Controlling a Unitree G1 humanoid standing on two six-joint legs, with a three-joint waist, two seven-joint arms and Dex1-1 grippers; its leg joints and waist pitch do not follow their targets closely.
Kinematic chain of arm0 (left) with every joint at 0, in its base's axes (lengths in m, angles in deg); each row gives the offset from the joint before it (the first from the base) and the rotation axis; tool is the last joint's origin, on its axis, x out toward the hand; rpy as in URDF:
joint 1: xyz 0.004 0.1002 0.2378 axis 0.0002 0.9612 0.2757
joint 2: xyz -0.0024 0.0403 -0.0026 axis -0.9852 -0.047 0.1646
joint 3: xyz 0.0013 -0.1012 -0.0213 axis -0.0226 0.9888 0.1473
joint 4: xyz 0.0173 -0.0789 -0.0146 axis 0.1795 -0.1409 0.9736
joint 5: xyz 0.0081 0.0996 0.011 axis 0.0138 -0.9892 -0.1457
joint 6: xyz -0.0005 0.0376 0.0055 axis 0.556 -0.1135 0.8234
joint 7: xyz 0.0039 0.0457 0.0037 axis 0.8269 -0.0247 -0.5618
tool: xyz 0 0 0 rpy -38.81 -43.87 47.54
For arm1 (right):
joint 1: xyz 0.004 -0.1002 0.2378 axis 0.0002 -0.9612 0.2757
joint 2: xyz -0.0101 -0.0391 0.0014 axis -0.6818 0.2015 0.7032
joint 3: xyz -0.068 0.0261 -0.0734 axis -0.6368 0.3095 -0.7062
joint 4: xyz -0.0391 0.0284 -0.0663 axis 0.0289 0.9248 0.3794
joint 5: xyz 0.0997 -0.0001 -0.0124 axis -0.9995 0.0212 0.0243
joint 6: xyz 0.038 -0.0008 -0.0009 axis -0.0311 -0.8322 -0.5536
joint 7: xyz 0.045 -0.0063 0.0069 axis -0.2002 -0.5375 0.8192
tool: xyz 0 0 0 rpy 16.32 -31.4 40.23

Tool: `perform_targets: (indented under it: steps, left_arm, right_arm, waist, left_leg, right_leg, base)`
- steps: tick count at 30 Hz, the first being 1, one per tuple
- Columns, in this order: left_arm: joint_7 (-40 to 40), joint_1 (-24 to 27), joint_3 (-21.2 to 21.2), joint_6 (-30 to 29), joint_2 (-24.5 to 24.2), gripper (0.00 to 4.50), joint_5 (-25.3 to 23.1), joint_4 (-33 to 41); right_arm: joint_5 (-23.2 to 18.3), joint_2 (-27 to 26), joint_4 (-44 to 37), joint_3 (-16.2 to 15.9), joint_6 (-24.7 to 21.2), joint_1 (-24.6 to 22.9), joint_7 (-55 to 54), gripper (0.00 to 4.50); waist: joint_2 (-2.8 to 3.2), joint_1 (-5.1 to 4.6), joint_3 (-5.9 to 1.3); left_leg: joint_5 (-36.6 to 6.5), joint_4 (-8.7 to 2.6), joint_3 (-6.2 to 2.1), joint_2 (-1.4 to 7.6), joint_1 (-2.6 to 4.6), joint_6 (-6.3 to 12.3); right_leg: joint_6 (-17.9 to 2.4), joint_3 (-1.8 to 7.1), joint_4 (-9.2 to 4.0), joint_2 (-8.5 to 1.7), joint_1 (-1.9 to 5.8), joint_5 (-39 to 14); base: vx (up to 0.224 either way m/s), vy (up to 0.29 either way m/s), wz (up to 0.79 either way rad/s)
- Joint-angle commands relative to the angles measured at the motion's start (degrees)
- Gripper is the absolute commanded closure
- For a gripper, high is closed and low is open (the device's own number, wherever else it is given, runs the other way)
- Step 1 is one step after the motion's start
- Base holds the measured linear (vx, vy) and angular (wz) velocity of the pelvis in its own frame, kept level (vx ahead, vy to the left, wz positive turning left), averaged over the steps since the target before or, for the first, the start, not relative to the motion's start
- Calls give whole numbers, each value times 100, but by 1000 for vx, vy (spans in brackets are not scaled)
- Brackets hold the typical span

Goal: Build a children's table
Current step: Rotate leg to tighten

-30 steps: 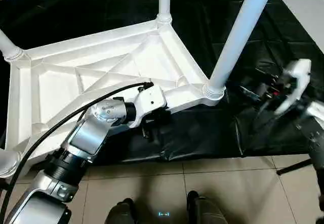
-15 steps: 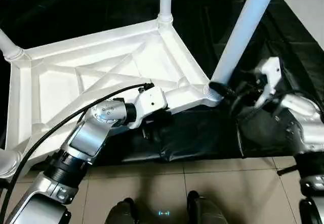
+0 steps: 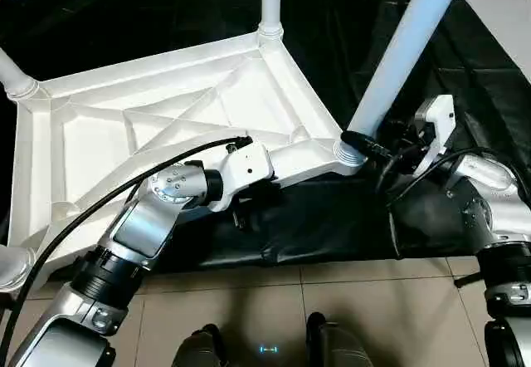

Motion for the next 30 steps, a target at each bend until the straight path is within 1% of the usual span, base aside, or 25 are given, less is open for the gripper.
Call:
perform_targets:
  steps: [1,2,4,5,7,8,9,10,11,12,13,14,15,16,17,19,22,23,24,25,26,27,28,29,30]
  left_arm:
    - [187,267,-309,-38,-14,450,-41,-88]
    - [182,279,-306,-55,-9,450,-35,-70]
    - [174,283,-303,-74,-2,450,-32,-63]
    - [134,283,-309,-147,42,450,-32,-41]
    - [54,271,-311,-245,121,450,-38,-30]
    - [-177,229,-327,-445,343,450,-76,-36]
    - [-272,211,-334,-521,435,450,-94,-42]
    - [-412,184,-350,-600,567,450,-130,-73]
    - [-648,138,-377,-730,790,450,-191,-126]
    - [-910,84,-401,-864,1054,450,-245,-178]
    - [-944,77,-406,-880,1092,450,-251,-185]
    - [-1240,13,-446,-1028,1438,450,-299,-243]
    - [-1384,-20,-487,-1068,1654,450,-308,-273]
    - [-1454,-49,-539,-1065,1821,450,-309,-300]
    - [-1477,-70,-586,-1032,1923,450,-311,-320]
    - [-1460,-104,-652,-917,2019,450,-346,-371]
    - [-1390,-125,-637,-786,1944,450,-390,-411]
    - [-1227,-120,-578,-490,1609,450,-476,-466]
    - [-1203,-114,-560,-453,1542,450,-492,-475]
    - [-1203,-114,-560,-453,1542,450,-492,-475]
    - [-1062,-85,-516,-172,1278,450,-518,-504]
    - [-940,-48,-462,-67,1095,450,-500,-497]
    - [-782,0,-391,166,879,450,-485,-500]
    - [-554,47,-363,430,730,450,-399,-468]
    - [-393,93,-343,535,629,450,-328,-410]
  right_arm:
    - [-54,8,5,82,52,-24,65,239]
    - [-47,-9,12,93,52,-38,45,250]
    - [-24,-23,25,99,54,-43,-27,254]
    - [62,-113,95,143,75,-35,-375,256]
    - [217,-213,186,174,119,-27,-834,257]
    - [437,-448,349,267,157,-29,-1712,257]
    - [495,-539,401,309,138,-33,-2025,258]
    - [513,-671,457,385,116,-40,-2394,259]
    - [537,-892,551,516,77,-51,-3007,259]
    - [627,-1116,637,623,113,-71,-3692,259]
    - [633,-1150,652,642,114,-72,-3787,259]
    - [685,-1457,781,806,133,-84,-4643,259]
    - [652,-1672,866,955,234,-80,-5151,259]
    - [621,-1856,950,1067,309,-64,-5547,259]
    - [619,-1975,1010,1123,373,-51,-5798,259]
    - [599,-2141,1136,1097,564,16,-5836,259]
    - [485,-2197,1185,1053,547,87,-5540,259]
    - [385,-2022,881,861,466,45,-4589,259]
    - [403,-1965,794,804,466,20,-4431,259]
    - [403,-1965,794,804,466,20,-4431,259]
    - [361,-1752,418,683,535,-101,-3830,224]
    - [332,-1544,174,645,441,-183,-3552,189]
    - [286,-1281,-129,612,298,-284,-3313,189]
    - [168,-1098,-348,603,156,-354,-3035,179]
    - [37,-954,-514,580,47,-413,-2807,167]
  waist:
    - [-89,-19,-489]
    - [-94,-18,-492]
    - [-95,-17,-491]
    - [-100,-16,-496]
    - [-92,-19,-486]
    - [-98,-33,-475]
    - [-94,-58,-462]
    - [-91,-65,-453]
    - [-96,-99,-429]
    - [-111,-109,-419]
    - [-101,-121,-415]
    - [-79,-125,-409]
    - [-74,-148,-404]
    - [-63,-158,-403]
    - [-60,-157,-398]
    - [-56,-163,-399]
    - [-63,-173,-401]
    - [-103,-173,-405]
    - [-100,-162,-414]
    - [-106,-173,-415]
    - [-104,-147,-421]
    - [-131,-140,-429]
    - [-131,-121,-431]
    - [-130,-117,-446]
    - [-122,-100,-450]
  left_leg:
    - [-652,-271,59,15,88,946]
    - [-623,-269,59,13,82,957]
    - [-625,-267,59,12,82,963]
    - [-610,-265,62,12,85,955]
    - [-642,-271,64,21,86,908]
    - [-714,-277,58,11,67,832]
    - [-809,-289,54,10,69,732]
    - [-907,-296,52,8,70,675]
    - [-1197,-319,48,3,78,512]
    - [-1308,-329,42,-2,82,475]
    - [-1424,-346,27,-5,89,383]
    - [-1473,-349,22,-8,89,333]
    - [-1590,-360,26,-17,95,274]
    - [-1701,-368,22,-24,95,217]
    - [-1877,-377,19,-27,118,174]
    - [-2104,-404,1,-27,120,162]
    - [-2185,-432,-22,-34,85,196]
    - [-2230,-439,-30,-37,62,251]
    - [-2190,-441,-47,-41,41,267]
    - [-2126,-447,-39,-27,40,287]
    - [-2033,-432,-38,-34,48,333]
    - [-1886,-414,-15,-29,52,410]
    - [-1661,-412,-8,-34,39,491]
    - [-1541,-404,-2,-22,40,518]
    - [-1361,-390,14,-17,50,588]
  right_leg:
    - [-1763,66,-221,-67,421,-870]
    - [-1771,66,-215,-66,427,-842]
    - [-1770,65,-218,-65,425,-867]
    - [-1766,69,-217,-68,423,-871]
    - [-1747,71,-229,-78,404,-988]
    - [-1698,67,-240,-80,409,-1141]
    - [-1624,72,-271,-82,395,-1365]
    - [-1580,71,-288,-87,388,-1525]
    - [-1412,71,-346,-90,359,-1973]
    - [-1338,69,-371,-89,350,-2145]
    - [-1202,61,-400,-88,335,-2400]
    - [-1154,59,-399,-85,329,-2450]
    - [-1069,52,-428,-72,301,-2525]
    - [-971,49,-439,-72,289,-2573]
    - [-866,34,-473,-52,253,-2666]
    - [-763,11,-479,-34,254,-2616]
    - [-699,-6,-480,-35,286,-2488]
    - [-675,-7,-477,-34,305,-2422]
    - [-651,-10,-459,-35,332,-2365]
    - [-679,2,-455,-42,334,-2275]
    - [-711,1,-452,-41,332,-2137]
    - [-801,20,-439,-47,341,-1952]
    - [-900,30,-421,-46,370,-1739]
    - [-962,37,-396,-55,378,-1604]
    - [-1089,44,-376,-57,380,-1398]
  base:
    - [0,0,0]
    - [0,0,0]
    - [0,0,0]
    - [0,0,0]
    - [0,0,0]
    - [0,0,0]
    - [0,0,0]
    - [0,0,0]
    - [0,0,0]
    - [0,0,0]
    - [0,0,0]
    - [0,0,0]
    - [0,0,0]
    - [0,0,0]
    - [0,0,0]
    - [0,0,0]
    - [0,0,0]
    - [0,0,0]
    - [0,0,0]
    - [0,0,0]
    - [0,0,0]
    - [0,0,0]
    - [0,0,0]
    - [0,0,0]
    - [0,0,0]
